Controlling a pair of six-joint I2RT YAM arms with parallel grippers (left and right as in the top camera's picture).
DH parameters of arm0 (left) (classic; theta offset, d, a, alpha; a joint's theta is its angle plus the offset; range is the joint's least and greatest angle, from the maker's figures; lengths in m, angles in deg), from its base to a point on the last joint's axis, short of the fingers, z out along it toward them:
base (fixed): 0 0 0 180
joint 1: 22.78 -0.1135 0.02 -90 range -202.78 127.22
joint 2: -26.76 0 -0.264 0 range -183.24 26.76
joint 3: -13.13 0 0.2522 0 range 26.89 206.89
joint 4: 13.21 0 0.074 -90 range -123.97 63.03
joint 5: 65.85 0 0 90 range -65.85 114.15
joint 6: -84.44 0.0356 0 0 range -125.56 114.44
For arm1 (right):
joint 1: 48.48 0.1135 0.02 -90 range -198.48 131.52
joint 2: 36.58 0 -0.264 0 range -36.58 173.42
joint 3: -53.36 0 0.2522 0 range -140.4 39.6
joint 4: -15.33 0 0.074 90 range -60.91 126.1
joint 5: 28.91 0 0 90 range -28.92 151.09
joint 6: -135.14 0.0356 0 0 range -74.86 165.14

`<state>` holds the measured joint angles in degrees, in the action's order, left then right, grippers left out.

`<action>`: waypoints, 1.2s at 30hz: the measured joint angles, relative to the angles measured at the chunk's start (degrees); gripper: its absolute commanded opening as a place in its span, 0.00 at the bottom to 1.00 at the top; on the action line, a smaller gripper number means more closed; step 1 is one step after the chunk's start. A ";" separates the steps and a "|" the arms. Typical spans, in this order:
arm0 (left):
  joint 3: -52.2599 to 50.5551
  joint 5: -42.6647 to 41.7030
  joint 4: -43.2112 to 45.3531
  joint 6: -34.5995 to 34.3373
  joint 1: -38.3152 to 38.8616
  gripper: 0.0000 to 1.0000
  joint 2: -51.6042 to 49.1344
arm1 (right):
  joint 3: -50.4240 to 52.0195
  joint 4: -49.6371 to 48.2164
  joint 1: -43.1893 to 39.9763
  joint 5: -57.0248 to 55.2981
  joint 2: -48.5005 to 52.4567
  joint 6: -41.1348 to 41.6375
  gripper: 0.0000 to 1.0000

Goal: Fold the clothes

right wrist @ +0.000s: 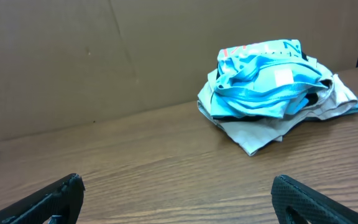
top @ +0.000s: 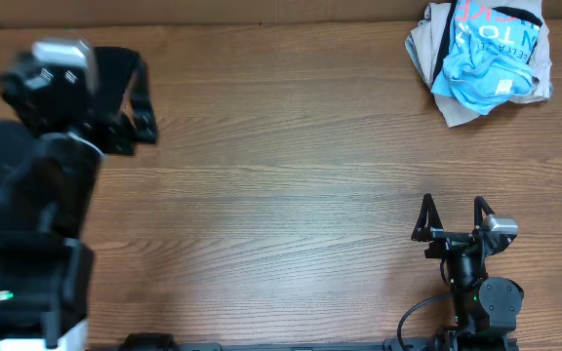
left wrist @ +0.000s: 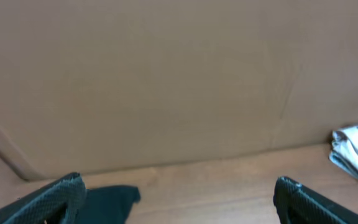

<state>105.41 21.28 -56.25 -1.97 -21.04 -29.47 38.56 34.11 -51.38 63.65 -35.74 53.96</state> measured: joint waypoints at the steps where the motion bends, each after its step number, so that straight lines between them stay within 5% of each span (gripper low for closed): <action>1: -4.74 -0.42 3.39 0.00 0.00 1.00 1.68 | 0.00 0.02 0.00 0.00 0.00 -0.02 1.00; 8: -36.20 -2.84 24.87 0.00 0.02 1.00 14.62 | 0.00 -0.02 0.00 0.00 0.00 -0.02 1.00; 16: -58.23 -3.13 36.68 0.00 -0.35 1.00 29.14 | -0.02 -0.04 -0.02 0.00 0.00 0.00 1.00; 26: -71.06 -2.91 38.29 0.00 -1.03 1.00 47.43 | -0.02 0.00 0.00 0.00 0.00 -0.02 1.00; 36: -77.75 -1.55 34.05 0.00 -1.03 1.00 55.12 | -0.02 0.00 0.00 -0.04 0.00 -0.02 1.00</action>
<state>27.66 19.73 -22.19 -1.97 -22.07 25.65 38.54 34.11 -51.38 63.61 -35.74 53.94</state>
